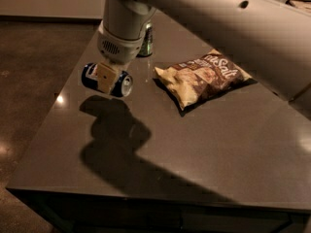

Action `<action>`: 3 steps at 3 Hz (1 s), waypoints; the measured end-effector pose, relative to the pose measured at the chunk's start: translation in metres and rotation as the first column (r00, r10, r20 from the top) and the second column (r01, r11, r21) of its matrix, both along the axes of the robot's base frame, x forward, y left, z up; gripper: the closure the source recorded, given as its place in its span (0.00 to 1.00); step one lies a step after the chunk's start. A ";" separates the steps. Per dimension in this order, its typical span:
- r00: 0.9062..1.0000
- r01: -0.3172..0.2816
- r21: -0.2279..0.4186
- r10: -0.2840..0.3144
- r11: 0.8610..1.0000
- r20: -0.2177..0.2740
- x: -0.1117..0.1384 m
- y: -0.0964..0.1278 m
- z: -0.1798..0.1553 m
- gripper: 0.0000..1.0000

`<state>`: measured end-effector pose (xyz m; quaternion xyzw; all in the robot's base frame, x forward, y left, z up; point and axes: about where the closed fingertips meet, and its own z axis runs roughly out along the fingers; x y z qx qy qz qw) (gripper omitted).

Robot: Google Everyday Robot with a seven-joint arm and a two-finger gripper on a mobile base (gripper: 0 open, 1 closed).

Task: Pick pepsi can

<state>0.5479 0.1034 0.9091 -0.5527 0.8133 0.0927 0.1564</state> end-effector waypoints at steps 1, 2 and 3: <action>0.999 -0.024 0.009 0.024 1.000 0.022 0.009 -0.022 0.024 1.00; 0.997 -0.062 0.003 0.062 0.998 0.038 0.010 -0.038 0.038 1.00; 0.997 -0.071 0.002 0.071 0.997 0.043 0.010 -0.038 0.039 1.00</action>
Offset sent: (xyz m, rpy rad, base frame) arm 0.0104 -0.0638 0.0561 -0.0069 -0.0552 0.1129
